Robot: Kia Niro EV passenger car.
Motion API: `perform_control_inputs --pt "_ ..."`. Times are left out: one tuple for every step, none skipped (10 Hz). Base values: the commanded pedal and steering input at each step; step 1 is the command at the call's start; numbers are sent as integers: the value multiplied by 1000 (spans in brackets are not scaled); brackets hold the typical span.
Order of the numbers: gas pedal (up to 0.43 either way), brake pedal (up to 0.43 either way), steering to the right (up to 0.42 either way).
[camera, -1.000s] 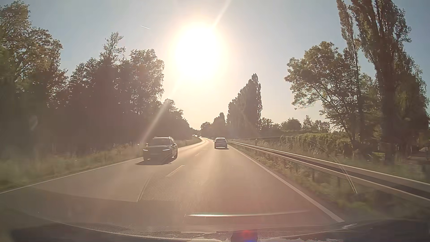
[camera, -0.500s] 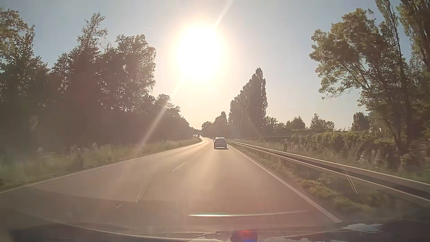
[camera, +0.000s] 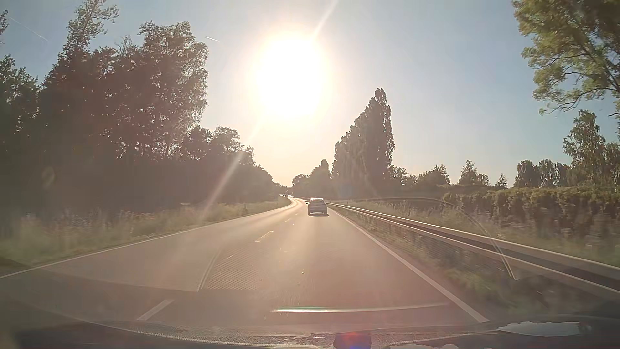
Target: Follow the waypoints while adhering to traffic rules and regulations
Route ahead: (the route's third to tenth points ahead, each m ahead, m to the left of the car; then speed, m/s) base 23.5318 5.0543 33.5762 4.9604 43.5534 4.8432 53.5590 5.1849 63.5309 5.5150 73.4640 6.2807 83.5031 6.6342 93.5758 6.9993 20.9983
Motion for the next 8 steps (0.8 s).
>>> perform_control_inputs --pt "150 0 -3" --pt "150 0 -3" --pt "150 0 -3" --pt "150 0 -3" --pt "150 0 -3" --pt "138 0 -3" --pt "138 0 -3" --pt "138 0 -3"
